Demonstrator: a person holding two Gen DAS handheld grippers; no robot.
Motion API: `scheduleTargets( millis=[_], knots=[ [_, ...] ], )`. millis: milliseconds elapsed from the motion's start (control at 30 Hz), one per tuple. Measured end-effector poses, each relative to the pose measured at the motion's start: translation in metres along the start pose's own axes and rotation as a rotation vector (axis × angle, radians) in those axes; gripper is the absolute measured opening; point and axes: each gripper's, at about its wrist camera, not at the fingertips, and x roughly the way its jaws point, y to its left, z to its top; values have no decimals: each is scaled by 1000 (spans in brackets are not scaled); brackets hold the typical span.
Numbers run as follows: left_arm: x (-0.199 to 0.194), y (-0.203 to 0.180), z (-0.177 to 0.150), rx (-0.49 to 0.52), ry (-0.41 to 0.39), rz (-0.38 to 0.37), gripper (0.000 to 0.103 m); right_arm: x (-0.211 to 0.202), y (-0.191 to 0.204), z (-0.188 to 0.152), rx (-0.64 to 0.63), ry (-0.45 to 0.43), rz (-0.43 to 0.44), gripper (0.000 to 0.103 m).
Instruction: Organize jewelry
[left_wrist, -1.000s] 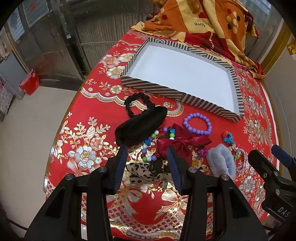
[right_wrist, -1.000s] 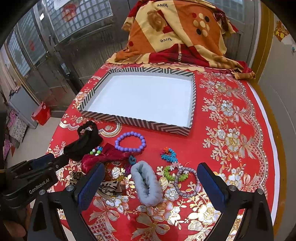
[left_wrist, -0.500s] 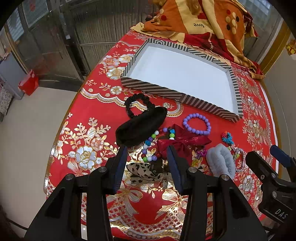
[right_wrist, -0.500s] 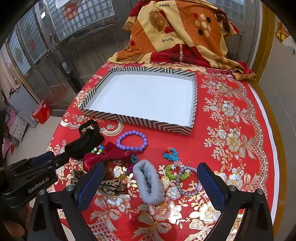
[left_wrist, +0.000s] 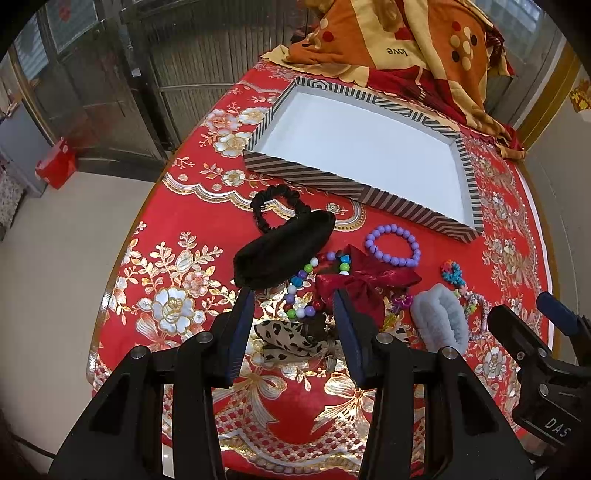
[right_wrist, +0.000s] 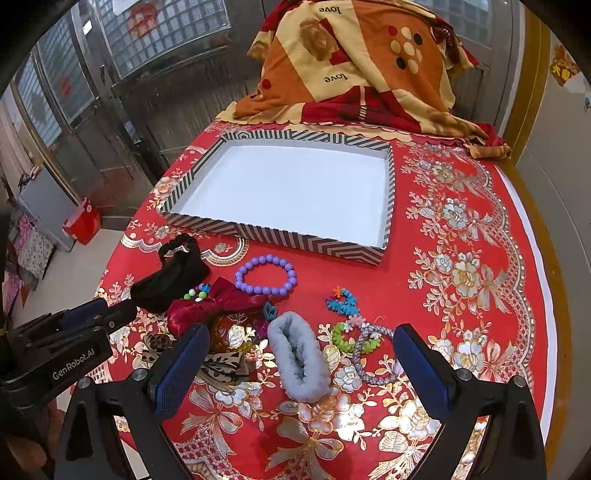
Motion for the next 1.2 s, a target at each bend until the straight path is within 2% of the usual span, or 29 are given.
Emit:
scheduleTargets(
  millis=[133,167,333,367,500,667,800,867,967,1033,1133,1200],
  knots=[
    [-1,-1,-1,-6,39,-12,43,0,-1,-1,3,1,0,99],
    [-4,6,-3,-17,73,-32,43,0,-2,-1,3,0,0,99],
    [-3,10,-4,-6,17,17,43,1,-5,-1,7,6,-4,99],
    [-1,13,-4,5,-12,49,43,1,-6,-1,8,6,-4,99],
    [0,23,-1,-9,-19,53,43,3,-12,0,15,9,-1,99],
    [-1,52,7,-76,-17,41,43,6,-35,-2,59,31,12,99],
    [5,79,13,-147,9,9,43,10,-52,-5,86,47,36,99],
    [8,85,14,-151,21,-1,44,12,-56,-6,86,46,49,99],
    [12,86,16,-135,24,-45,56,15,-59,-6,87,52,86,99],
    [16,82,17,-108,34,-98,56,18,-57,-7,71,57,105,99],
    [24,74,20,-65,58,-154,64,21,-47,-11,23,69,136,99],
    [30,68,23,-35,75,-171,65,25,-38,-15,-18,84,149,97]
  ],
)
